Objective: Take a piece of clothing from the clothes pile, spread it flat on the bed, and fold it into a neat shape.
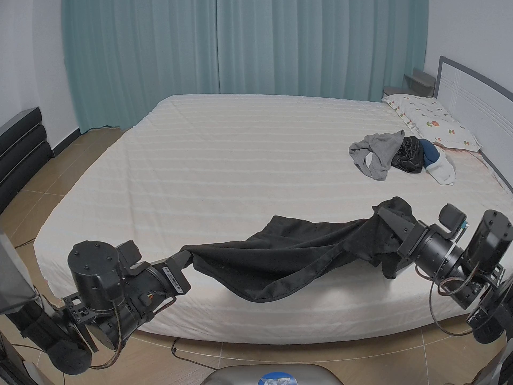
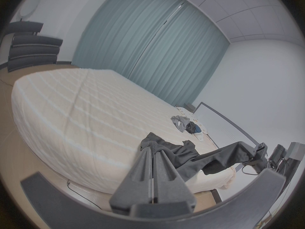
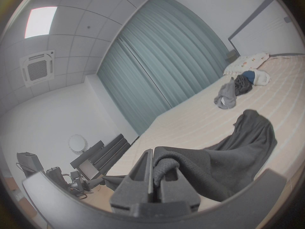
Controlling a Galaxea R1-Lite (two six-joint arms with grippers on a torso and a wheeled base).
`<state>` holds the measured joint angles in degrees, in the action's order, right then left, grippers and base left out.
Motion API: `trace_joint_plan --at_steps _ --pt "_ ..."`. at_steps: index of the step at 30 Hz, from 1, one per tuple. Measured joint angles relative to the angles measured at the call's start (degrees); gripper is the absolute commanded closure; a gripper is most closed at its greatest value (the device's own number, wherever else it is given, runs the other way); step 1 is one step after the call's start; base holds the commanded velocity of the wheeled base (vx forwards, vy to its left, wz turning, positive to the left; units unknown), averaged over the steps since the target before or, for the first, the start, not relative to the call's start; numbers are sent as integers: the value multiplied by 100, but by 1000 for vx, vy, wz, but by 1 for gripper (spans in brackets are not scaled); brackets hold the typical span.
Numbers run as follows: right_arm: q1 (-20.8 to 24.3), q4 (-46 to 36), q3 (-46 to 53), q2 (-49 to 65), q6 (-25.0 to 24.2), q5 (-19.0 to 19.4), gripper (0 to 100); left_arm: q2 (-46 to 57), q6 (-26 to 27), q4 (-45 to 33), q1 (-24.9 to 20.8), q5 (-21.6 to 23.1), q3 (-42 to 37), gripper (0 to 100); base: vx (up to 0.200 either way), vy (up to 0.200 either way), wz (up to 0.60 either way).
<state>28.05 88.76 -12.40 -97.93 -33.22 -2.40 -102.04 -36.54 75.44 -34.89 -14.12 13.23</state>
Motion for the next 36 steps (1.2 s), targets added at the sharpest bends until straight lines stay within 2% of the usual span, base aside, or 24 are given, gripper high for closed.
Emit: trace_joint_plan --at_steps 5,8,13,19,27,36 --pt "-2 -402 -33 896 333 0 100 588 424 -283 -57 -233 35 100 0 0 0" --pt "-16 -976 -204 1535 539 0 100 1025 640 -707 -72 -321 195 100 0 0 0" --pt "-63 -2504 -981 2442 708 17 100 1740 833 -2224 -74 -400 841 100 0 0 0" --pt "-341 -3578 -2348 3054 670 74 100 2330 917 -3796 74 -422 2287 100 0 0 0" --pt "-863 -3990 -3853 2459 508 107 100 2274 941 -4541 427 -402 3768 100 200 0 0" --pt "-1111 -3646 -4669 914 457 74 100 1017 835 -4717 841 -293 4863 100 200 0 0"
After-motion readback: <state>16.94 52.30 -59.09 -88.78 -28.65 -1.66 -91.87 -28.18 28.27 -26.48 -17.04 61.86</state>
